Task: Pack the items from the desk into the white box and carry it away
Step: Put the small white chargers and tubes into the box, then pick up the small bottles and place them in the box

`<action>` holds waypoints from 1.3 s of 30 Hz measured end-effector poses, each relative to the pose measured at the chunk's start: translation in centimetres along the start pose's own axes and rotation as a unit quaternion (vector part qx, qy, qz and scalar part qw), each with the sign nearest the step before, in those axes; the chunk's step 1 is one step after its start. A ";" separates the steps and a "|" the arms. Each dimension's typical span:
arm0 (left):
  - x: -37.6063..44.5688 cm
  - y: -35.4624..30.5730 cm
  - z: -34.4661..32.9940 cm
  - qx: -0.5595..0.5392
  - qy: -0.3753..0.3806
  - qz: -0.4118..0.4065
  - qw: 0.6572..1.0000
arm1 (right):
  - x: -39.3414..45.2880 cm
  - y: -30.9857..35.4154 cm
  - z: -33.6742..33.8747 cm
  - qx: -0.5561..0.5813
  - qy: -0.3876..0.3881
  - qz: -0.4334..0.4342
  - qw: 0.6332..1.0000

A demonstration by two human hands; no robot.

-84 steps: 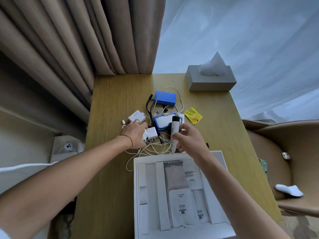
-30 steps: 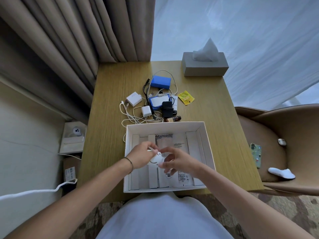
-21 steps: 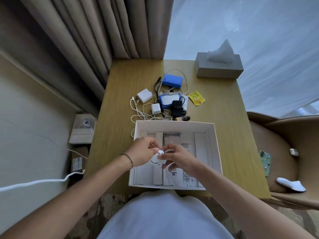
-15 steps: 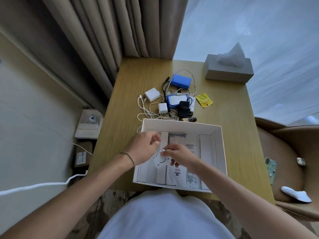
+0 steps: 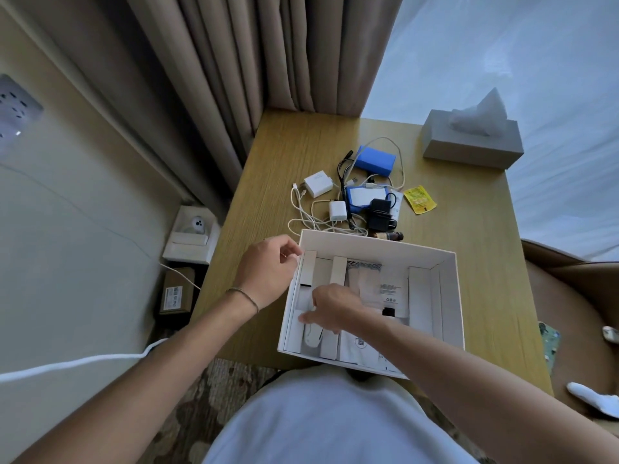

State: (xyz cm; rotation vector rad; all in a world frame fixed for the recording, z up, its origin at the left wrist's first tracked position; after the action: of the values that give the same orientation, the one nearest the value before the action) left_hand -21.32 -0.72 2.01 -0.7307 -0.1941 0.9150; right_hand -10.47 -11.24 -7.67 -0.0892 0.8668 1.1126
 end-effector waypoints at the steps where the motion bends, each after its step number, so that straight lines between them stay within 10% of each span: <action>1: 0.0 0.2 0.1 -0.001 -0.001 0.005 1.000 | 0.0 0.1 -0.2 0.000 0.011 0.003 1.000; 12: 1.8 0.8 0.0 -0.005 0.001 0.017 1.000 | -0.1 0.5 -1.3 -0.027 0.079 0.029 0.996; 24: 8.6 -2.5 -0.8 0.025 0.029 -0.028 0.999 | -2.1 -2.1 10.9 0.062 -0.300 0.013 0.952; 39: 18.0 -3.9 -8.4 0.158 0.131 0.043 0.978 | 1.9 -8.5 18.0 0.129 -0.298 -0.094 0.941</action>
State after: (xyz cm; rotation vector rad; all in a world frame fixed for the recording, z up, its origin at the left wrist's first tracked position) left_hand -4.00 7.59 -4.29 -0.5584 0.2151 0.8954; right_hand 6.85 -5.42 0.41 0.3631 0.4372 0.7692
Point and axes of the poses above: each hand's wrist, its own x-axis towards the middle knuckle, its own z-axis out of the back of the hand, y = z × x, the point moved 1 cm from there along x, towards the middle knuckle, and after that the axes turned 4 degrees about z, right-handed, at the moved point
